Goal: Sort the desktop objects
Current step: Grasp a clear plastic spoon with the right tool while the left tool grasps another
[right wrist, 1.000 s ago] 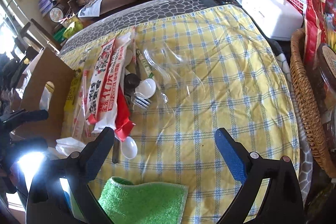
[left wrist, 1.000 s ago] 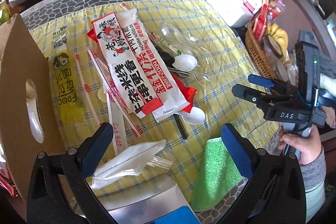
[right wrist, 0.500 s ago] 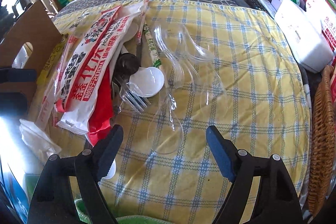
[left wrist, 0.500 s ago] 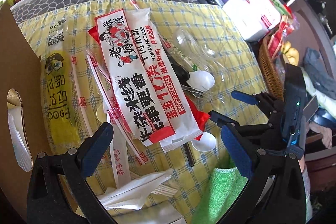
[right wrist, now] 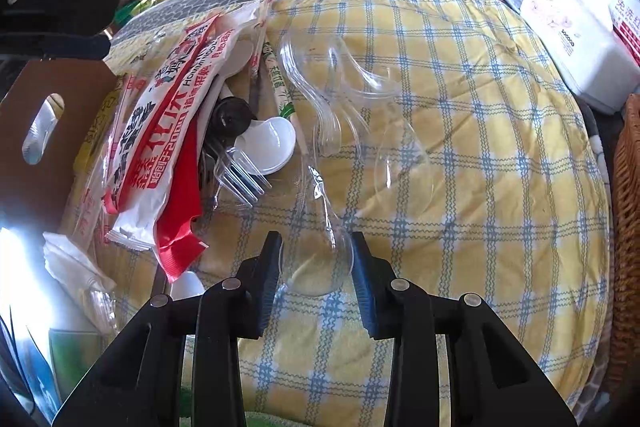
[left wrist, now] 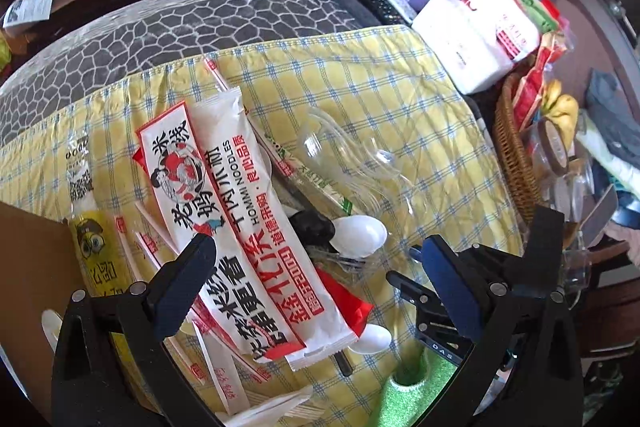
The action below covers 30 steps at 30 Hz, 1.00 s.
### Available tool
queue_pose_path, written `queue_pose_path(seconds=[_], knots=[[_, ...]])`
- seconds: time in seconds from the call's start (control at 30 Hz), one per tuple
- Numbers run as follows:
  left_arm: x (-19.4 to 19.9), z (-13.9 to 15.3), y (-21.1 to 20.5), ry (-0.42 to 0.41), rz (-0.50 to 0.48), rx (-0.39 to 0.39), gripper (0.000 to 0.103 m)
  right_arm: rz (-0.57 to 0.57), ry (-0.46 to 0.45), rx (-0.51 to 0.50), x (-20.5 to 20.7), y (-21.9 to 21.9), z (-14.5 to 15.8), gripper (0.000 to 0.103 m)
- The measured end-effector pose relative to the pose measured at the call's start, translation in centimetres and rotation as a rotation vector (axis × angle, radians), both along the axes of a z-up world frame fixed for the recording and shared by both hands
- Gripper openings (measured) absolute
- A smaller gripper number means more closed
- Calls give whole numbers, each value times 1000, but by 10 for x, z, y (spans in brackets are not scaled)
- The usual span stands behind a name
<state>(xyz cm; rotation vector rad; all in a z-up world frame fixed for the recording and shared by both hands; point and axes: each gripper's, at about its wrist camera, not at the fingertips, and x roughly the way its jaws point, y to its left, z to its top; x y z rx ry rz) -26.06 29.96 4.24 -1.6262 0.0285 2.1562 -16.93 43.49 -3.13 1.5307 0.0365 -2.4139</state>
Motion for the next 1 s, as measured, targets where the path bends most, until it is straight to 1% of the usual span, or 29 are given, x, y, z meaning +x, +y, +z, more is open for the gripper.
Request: queue_pose_path(seconds=[0.03,0.07,0.1,0.13,0.17,0.23,0.27,0.3,0.37,0.4,0.47,0.6,0.63,0.67,0.7,0.73,0.77,0.8,0.83,0.87,0.93,1.0], knots=[[-7,-2,6,5,-10,-22,103,2,3,9,-1,-1,0,37],[-14,-6,12,2,-26,-40,103,4,10,17,-1,-2,1,46],[-21,-10,19,-2,-44,-60,103,4,19,26,-1,-3,1,59],[-28,-16,26,3,-53,-95,103,5,27,34,-1,-4,1,62],[-33,-21,32,12,-64,-131,103,10,33,32,-1,-4,1,62],[-42,-32,44,25,-92,-169,103,21,34,20,0,-4,0,56],[-46,-36,48,31,-94,-186,103,27,34,19,0,-4,-1,39],[-50,-39,51,35,-94,-188,103,33,34,25,2,-3,-2,32],[-57,-46,56,22,-101,-161,103,44,38,13,5,-1,-3,32],[-60,-52,58,5,-105,-166,103,46,38,1,7,1,-4,32],[-65,-62,61,-9,-102,-202,103,45,39,-15,9,5,-4,32],[-71,-74,58,-37,-77,-197,101,41,38,-38,12,8,-2,32],[-72,-75,57,-40,-76,-186,93,39,37,-46,12,8,-1,32],[-72,-75,56,-41,-75,-173,69,36,38,-51,12,8,0,32],[-73,-76,56,-46,-72,-167,51,35,42,-54,13,8,1,32],[-74,-77,55,-55,-65,-171,22,34,43,-58,13,7,1,32],[-75,-79,56,-68,-64,-169,18,34,42,-65,13,8,2,32],[-76,-81,56,-80,-63,-165,18,33,41,-70,13,7,2,32],[-77,-81,57,-86,-58,-164,21,31,39,-76,14,6,2,32],[-77,-82,59,-87,-56,-163,29,29,38,-81,14,6,2,32],[-77,-83,63,-81,-61,-164,42,24,39,-84,16,6,2,32],[-76,-85,69,-79,-74,-171,42,19,40,-89,18,5,2,32]])
